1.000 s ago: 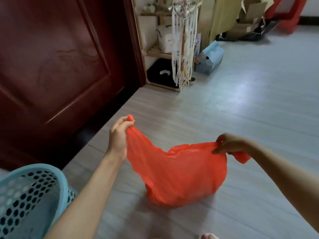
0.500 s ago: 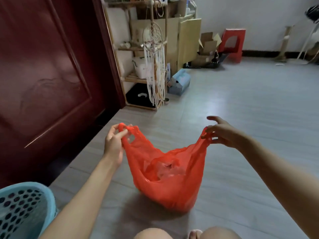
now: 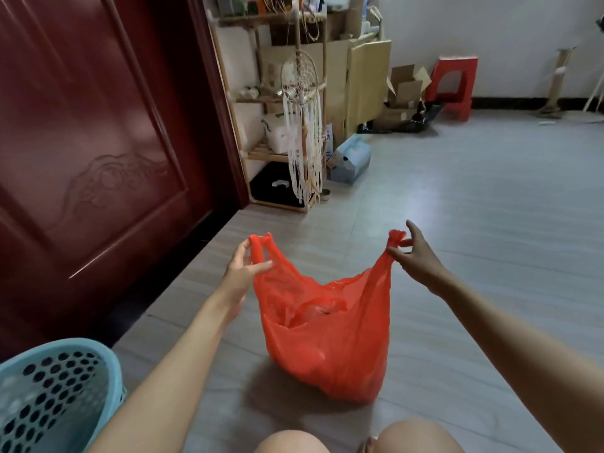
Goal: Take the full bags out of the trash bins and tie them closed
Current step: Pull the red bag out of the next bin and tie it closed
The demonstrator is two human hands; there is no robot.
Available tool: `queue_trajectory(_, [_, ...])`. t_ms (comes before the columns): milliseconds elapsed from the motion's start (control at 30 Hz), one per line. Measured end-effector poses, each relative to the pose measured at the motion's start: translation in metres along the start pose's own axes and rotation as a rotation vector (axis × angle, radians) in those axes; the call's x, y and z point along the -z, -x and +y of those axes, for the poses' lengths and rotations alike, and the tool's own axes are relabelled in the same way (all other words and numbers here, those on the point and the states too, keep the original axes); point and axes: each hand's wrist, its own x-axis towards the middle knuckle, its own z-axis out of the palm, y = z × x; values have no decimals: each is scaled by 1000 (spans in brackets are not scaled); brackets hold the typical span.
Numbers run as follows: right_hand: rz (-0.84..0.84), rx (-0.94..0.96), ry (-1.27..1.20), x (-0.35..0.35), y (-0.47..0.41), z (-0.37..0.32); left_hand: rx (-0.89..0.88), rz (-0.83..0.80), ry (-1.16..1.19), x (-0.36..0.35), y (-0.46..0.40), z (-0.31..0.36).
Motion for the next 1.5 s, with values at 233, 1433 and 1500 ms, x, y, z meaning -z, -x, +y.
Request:
queue_trajectory(233, [-253,58,184,-17,28,50,68,-258,8,42,-15,-42])
queue_trajectory(1433, [-118,-189,-647,-115,-88,174,261,-250,126,-36,-159,-187])
queue_trajectory(1500, [-38,-186,-390,-115,-82,172,217,-171,-68,-38,-159,-189])
